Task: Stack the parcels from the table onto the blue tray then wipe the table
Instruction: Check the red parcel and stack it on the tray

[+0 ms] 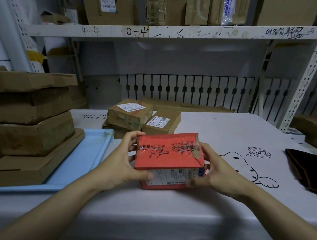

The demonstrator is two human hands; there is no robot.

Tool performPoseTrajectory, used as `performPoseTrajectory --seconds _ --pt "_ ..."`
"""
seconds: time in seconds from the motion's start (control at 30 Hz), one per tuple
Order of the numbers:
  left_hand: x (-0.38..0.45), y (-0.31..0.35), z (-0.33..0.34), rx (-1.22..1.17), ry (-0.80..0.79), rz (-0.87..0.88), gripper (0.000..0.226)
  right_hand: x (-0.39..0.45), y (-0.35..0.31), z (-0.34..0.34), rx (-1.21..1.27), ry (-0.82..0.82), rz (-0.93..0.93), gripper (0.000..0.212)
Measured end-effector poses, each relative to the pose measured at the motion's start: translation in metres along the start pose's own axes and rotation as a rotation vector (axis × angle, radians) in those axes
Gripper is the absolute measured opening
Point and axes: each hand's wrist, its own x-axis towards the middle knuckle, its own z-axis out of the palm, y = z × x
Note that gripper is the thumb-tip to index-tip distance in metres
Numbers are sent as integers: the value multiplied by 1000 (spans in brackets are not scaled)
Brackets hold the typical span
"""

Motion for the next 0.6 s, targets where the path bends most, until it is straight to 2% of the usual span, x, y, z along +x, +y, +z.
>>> performPoseTrajectory --seconds 0.23,0.47,0.6 --pt "-1 5 1 195 19 -1 114 -1 -8 3 -24 44 -37 89" --pt "1 21 12 540 59 234 115 4 -10 7 -201 126 -98 99" --pt "6 29 22 593 78 282 112 4 -21 13 -322 116 -200 107"
